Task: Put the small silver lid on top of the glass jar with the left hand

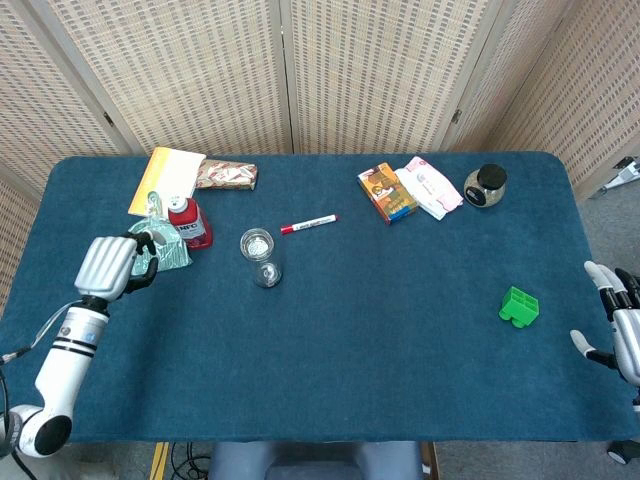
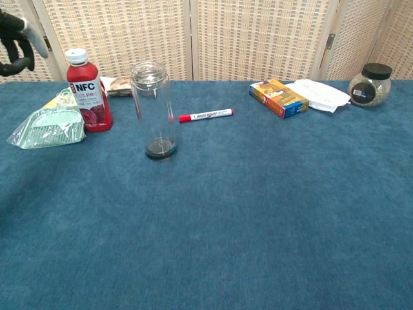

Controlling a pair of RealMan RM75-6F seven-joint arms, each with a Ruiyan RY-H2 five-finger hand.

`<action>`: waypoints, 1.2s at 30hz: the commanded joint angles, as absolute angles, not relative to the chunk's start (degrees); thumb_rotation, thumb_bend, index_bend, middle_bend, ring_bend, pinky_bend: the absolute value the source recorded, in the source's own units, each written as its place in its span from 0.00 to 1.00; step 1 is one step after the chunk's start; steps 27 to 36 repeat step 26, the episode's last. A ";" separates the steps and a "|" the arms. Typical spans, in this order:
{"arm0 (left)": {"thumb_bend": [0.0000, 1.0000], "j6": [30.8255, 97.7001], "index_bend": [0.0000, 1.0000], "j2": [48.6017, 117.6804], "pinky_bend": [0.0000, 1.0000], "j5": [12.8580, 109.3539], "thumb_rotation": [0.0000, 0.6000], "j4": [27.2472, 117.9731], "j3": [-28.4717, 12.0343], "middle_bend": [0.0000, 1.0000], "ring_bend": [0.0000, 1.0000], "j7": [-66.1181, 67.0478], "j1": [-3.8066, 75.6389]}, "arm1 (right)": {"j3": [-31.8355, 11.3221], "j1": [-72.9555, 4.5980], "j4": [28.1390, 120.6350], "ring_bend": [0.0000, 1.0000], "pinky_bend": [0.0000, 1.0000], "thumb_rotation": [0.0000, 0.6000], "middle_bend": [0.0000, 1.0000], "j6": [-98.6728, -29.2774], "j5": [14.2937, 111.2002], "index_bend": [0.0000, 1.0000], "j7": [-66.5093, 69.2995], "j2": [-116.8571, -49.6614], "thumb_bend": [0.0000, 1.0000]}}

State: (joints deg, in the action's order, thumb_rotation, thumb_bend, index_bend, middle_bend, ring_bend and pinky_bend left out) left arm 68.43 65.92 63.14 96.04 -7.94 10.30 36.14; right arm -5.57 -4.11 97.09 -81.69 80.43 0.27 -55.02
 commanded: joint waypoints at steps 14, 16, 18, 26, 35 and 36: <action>0.48 81.42 0.36 70.33 0.55 74.03 1.00 93.86 -0.87 0.44 0.44 10.46 23.04 | -4.10 -3.90 94.81 0.06 0.11 1.00 0.10 -82.18 82.97 0.06 0.91 -57.60 0.24; 0.47 82.49 0.36 70.37 0.55 74.79 1.00 94.70 -0.60 0.44 0.44 10.96 22.03 | -4.08 -3.98 94.37 0.06 0.11 1.00 0.10 -82.06 83.03 0.06 1.17 -57.82 0.24; 0.47 83.34 0.36 70.20 0.55 75.62 1.00 95.69 -0.28 0.44 0.44 11.70 21.05 | -4.02 -4.12 94.13 0.06 0.11 1.00 0.10 -81.87 83.14 0.06 1.15 -58.01 0.24; 0.47 86.08 0.36 70.96 0.54 77.38 1.00 96.31 -0.55 0.44 0.44 14.48 18.18 | -3.94 -4.89 93.28 0.06 0.11 1.00 0.11 -82.09 85.09 0.06 1.43 -58.97 0.24; 0.47 86.08 0.36 70.96 0.54 77.38 1.00 96.31 -0.55 0.44 0.44 14.48 18.18 | -3.94 -4.89 93.28 0.06 0.11 1.00 0.11 -82.09 85.09 0.06 1.43 -58.97 0.24; 0.47 86.08 0.36 70.96 0.54 77.38 1.00 96.31 -0.55 0.44 0.44 14.48 18.18 | -3.94 -4.89 93.28 0.06 0.11 1.00 0.11 -82.09 85.09 0.06 1.43 -58.97 0.24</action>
